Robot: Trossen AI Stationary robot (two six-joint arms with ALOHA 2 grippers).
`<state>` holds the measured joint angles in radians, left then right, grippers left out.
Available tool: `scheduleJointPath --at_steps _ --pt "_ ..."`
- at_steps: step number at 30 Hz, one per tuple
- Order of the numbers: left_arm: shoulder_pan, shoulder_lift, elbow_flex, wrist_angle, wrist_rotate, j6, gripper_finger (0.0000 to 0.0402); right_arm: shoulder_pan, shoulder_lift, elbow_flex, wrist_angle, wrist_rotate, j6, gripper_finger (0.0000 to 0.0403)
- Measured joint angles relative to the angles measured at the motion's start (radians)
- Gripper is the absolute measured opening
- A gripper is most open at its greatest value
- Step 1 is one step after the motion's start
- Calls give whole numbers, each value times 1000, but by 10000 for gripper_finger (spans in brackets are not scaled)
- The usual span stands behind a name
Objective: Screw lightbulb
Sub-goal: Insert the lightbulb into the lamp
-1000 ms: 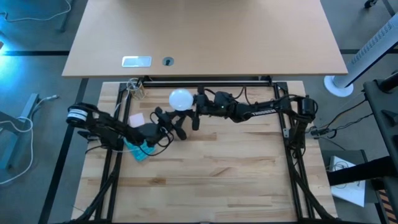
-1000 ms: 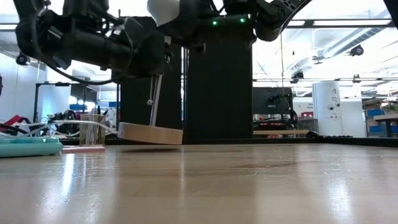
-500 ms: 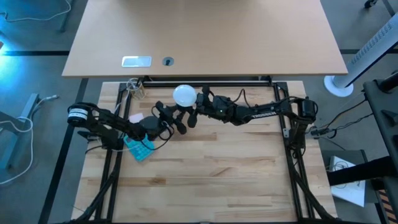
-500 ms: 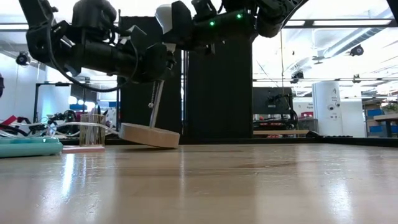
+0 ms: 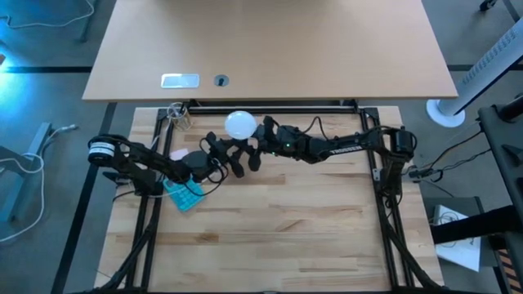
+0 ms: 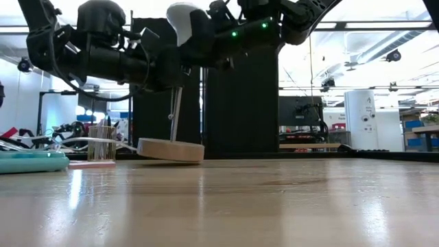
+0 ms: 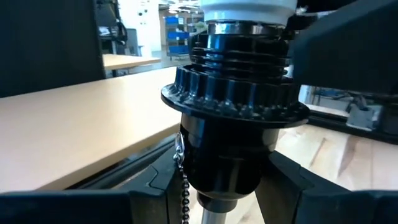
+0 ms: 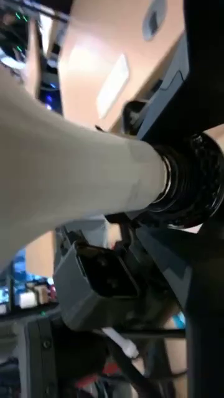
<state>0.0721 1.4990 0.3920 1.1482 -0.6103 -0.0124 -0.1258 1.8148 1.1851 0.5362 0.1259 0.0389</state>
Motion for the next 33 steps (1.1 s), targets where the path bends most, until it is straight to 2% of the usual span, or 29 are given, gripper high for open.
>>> scheduleJointPath --at_steps 8,11,15,21,30,33 --pt "-14 0 -3 17 68 0 139 2 -46 0 -80 -88 -19 274" --pt "-19 -2 -3 38 127 -7 139 2 -73 -1 -113 -135 -43 294" --pt "-24 -2 -3 69 223 -22 139 1 -106 -1 -129 -262 -47 315" --pt "-50 -2 4 80 264 -41 139 -1 -126 -1 -139 -352 -54 325" --pt "-103 -1 5 125 345 -50 139 -1 -149 -1 -140 -554 -63 325" --pt "-120 -1 6 139 367 -57 139 -1 -150 -1 -138 -581 -82 325"
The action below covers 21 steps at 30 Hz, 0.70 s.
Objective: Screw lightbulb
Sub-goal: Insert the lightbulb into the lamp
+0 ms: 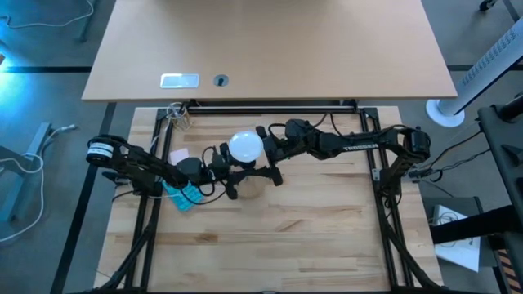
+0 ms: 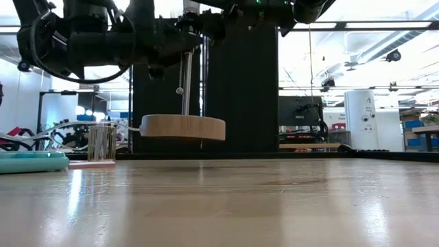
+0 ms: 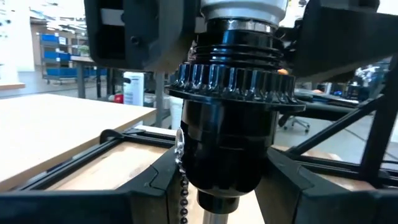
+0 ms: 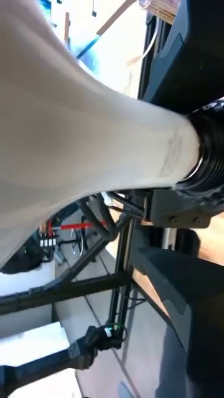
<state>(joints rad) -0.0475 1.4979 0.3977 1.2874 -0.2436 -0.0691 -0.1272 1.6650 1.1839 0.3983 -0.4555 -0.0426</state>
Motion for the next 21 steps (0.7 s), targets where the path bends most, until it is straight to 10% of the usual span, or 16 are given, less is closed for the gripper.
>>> scheduleJointPath --at_steps 21 --pt "-53 0 1 48 2 -30 137 -31 6 14 138 -261 -61 311"
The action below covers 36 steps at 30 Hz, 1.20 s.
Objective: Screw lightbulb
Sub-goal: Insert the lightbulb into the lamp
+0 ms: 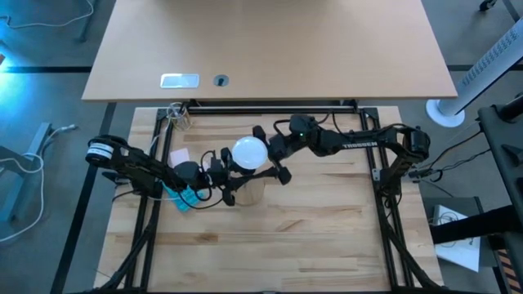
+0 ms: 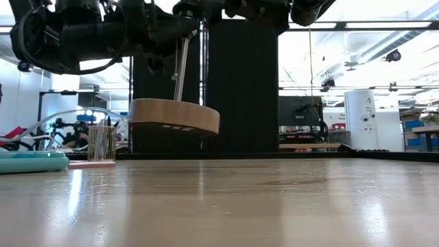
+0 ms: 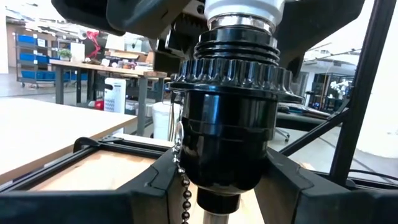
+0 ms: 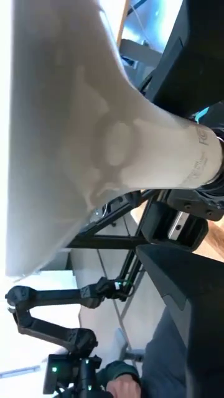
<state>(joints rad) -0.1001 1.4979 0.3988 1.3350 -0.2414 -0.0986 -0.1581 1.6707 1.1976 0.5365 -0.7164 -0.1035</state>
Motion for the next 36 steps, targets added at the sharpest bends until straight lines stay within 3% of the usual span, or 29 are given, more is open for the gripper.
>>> scheduleJointPath --at_steps 7,23,36 --pt "-2 15 9 3 -1 3 137 -9 0 6 0 -39 5 308" --pt "-5 80 84 -1 41 6 137 -47 0 8 5 -268 17 267" --pt "-10 87 88 10 41 8 136 -59 0 8 0 -252 31 169"
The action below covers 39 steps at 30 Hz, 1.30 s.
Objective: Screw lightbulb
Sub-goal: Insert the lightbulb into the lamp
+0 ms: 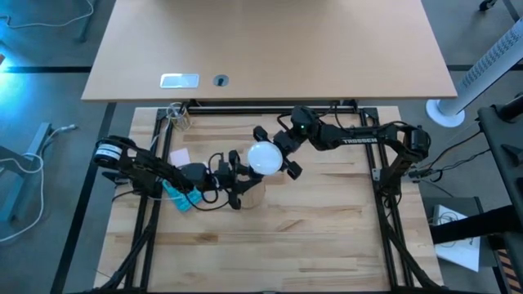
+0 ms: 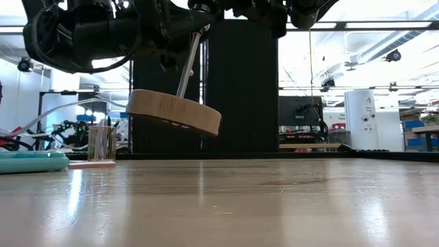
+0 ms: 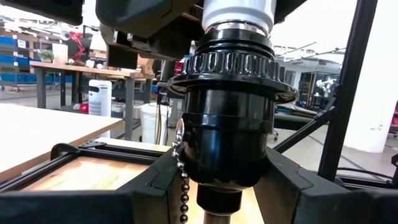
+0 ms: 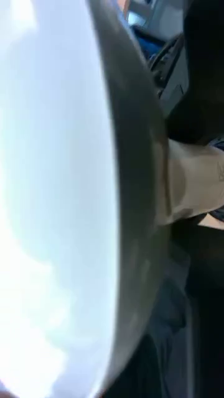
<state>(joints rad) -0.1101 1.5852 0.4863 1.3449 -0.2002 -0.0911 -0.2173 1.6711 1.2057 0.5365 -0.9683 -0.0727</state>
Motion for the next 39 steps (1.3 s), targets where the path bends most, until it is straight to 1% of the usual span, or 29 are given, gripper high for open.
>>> scheduleJointPath --at_steps 3,5,8,11,14,20,22,25,28,31,34,37,39 --pt "0 -5 -3 5 -1 10 136 0 0 0 -1 31 -2 141" --pt "0 -13 -4 3 -13 19 136 1 0 0 0 52 -4 132" --pt "0 -30 -6 -15 -70 34 136 1 0 0 1 100 -4 132" --pt "4 -62 -19 -36 -138 48 136 0 0 0 0 184 -2 145" --pt "6 -105 -25 -74 -217 67 136 1 -1 2 2 289 9 153" --pt "15 -203 -3 -290 -443 134 136 3 0 2 -5 530 13 134" --pt "19 -222 24 -363 -508 159 136 8 0 2 -5 623 16 134" --pt "29 -232 83 -503 -602 208 136 18 0 1 -6 769 17 145" --pt "46 -226 150 -652 -668 245 136 27 0 0 -13 896 31 153" --pt "70 -210 209 -766 -701 254 136 37 0 0 -18 1029 61 148" --pt "95 -200 238 -830 -699 255 135 43 0 -1 -37 1131 99 141" --pt "112 -199 246 -848 -681 247 135 44 0 0 -57 1165 128 141" --pt "123 -201 245 -849 -661 228 135 44 0 0 -63 1171 129 151"
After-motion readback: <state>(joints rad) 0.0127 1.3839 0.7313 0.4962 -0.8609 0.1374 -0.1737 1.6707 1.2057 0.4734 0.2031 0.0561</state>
